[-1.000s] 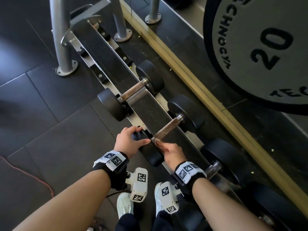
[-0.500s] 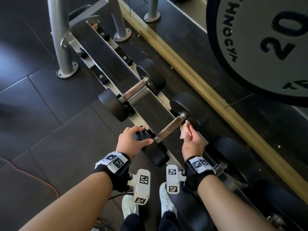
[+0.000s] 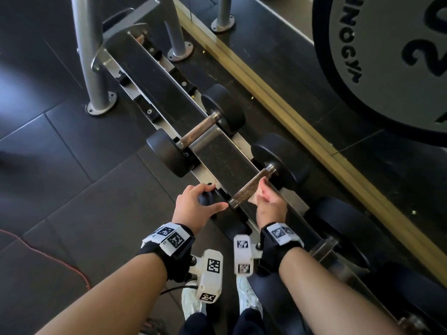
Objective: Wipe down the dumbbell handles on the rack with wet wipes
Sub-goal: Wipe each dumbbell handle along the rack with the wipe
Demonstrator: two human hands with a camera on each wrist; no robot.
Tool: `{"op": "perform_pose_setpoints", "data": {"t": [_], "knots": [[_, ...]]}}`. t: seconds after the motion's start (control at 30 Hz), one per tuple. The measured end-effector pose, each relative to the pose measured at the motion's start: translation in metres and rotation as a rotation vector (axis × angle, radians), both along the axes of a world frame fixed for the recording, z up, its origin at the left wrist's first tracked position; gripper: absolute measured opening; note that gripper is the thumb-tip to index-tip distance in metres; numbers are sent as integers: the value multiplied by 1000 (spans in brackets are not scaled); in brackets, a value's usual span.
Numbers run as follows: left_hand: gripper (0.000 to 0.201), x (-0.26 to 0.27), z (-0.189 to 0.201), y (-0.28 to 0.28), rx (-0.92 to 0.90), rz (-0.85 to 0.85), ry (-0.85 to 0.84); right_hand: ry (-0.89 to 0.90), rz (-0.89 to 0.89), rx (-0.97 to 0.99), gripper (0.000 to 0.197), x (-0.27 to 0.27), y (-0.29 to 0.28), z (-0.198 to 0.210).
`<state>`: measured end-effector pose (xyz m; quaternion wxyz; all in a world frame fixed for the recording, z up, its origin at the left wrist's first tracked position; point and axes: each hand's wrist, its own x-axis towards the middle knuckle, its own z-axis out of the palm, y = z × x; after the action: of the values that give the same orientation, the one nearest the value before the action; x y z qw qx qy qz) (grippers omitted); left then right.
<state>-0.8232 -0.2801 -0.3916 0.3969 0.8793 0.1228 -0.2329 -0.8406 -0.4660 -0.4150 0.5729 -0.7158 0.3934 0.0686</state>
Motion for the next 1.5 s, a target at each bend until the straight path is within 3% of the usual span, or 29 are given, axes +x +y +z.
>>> {"op": "perform_pose_setpoints", "data": {"t": [0.17, 0.33, 0.53, 0.63, 0.77, 0.97, 1.13, 1.3, 1.5], "knots": [[58, 0, 0, 0, -4, 11, -10, 63, 262, 176, 27, -35, 2, 4], [57, -1, 0, 1, -1, 3, -16, -2, -42, -82, 34, -15, -23, 9], [56, -2, -4, 1, -5, 10, -24, 41, 54, -33, 54, 3, 2, 5], [58, -1, -4, 1, -5, 10, -27, 54, 98, 15, 51, -7, 10, 8], [61, -1, -2, 1, -1, 6, -18, 47, 281, 120, 42, -30, 5, 17], [60, -1, 1, 1, -9, 3, 0, 57, 96, -138, 47, -11, -12, 23], [60, -2, -3, 1, -9, 7, -20, 44, 131, 5, 47, -4, 6, 17], [62, -2, -3, 1, -23, 14, -13, 84, 301, 215, 42, -34, 6, 13], [60, -3, -2, 0, -26, 17, -4, 68, 28, -86, 48, -15, -26, 7]]}}
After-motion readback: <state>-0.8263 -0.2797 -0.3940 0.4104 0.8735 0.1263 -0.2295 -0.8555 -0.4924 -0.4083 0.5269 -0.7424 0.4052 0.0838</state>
